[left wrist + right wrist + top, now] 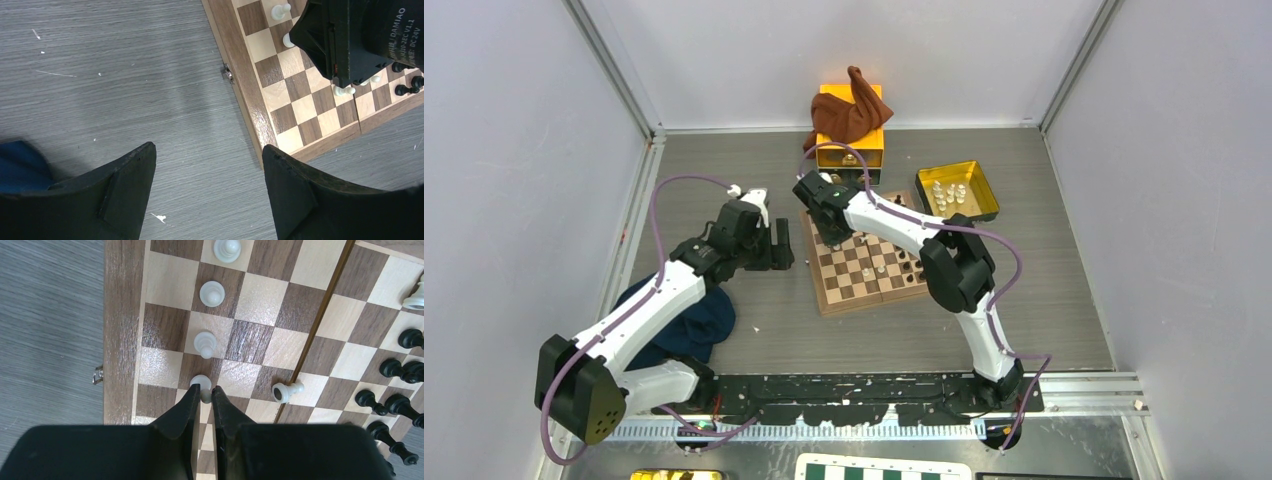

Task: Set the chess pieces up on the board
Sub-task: Place the chess piece on the chessboard.

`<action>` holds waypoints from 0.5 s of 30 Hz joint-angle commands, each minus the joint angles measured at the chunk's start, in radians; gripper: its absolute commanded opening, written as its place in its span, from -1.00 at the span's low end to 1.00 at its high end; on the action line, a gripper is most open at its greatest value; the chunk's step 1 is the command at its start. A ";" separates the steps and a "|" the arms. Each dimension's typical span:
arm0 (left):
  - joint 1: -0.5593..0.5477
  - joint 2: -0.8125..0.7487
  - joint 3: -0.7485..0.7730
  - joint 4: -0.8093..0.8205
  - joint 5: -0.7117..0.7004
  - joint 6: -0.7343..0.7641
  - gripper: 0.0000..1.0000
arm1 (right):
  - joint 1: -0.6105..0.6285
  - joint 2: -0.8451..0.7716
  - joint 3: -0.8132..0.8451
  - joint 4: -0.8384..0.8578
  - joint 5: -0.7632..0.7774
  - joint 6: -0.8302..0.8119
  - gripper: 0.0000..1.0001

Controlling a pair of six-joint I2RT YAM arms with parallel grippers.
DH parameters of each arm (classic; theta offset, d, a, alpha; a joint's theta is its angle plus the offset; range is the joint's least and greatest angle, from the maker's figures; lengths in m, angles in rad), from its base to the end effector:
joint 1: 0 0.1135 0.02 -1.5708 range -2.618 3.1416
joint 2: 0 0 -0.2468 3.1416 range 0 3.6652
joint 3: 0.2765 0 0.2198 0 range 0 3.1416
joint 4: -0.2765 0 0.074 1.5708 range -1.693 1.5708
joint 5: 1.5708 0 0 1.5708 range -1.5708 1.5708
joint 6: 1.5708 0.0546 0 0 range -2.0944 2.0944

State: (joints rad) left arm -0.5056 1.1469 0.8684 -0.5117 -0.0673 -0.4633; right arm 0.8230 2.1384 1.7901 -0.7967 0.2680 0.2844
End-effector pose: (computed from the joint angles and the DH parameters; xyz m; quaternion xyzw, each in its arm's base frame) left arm 0.2019 -0.1076 0.2467 0.0068 0.9243 -0.1496 0.3510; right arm 0.2991 0.3012 0.1905 -0.2305 0.9413 -0.0010 0.2468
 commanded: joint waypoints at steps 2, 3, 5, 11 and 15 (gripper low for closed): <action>0.006 -0.030 -0.002 0.032 -0.006 0.006 0.57 | 0.008 0.002 0.040 0.016 0.003 -0.013 -0.98; 0.006 -0.029 -0.003 0.032 -0.006 0.008 0.57 | 0.007 0.004 0.041 0.016 0.003 -0.013 -0.98; 0.006 -0.032 -0.003 0.032 -0.006 0.008 0.57 | 0.009 0.007 0.045 0.016 0.003 -0.013 -0.98; 0.007 -0.032 -0.003 0.032 -0.007 0.010 0.57 | 0.012 0.018 0.055 0.012 0.003 -0.017 -0.98; 0.007 -0.032 -0.003 0.032 -0.006 0.013 0.57 | 0.013 0.023 0.062 0.008 0.002 -0.018 -0.98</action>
State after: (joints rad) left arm -0.5037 1.1446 0.8646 -0.5121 -0.0677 -0.4629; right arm 0.8257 2.1609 1.8091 -0.7944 0.2680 0.2821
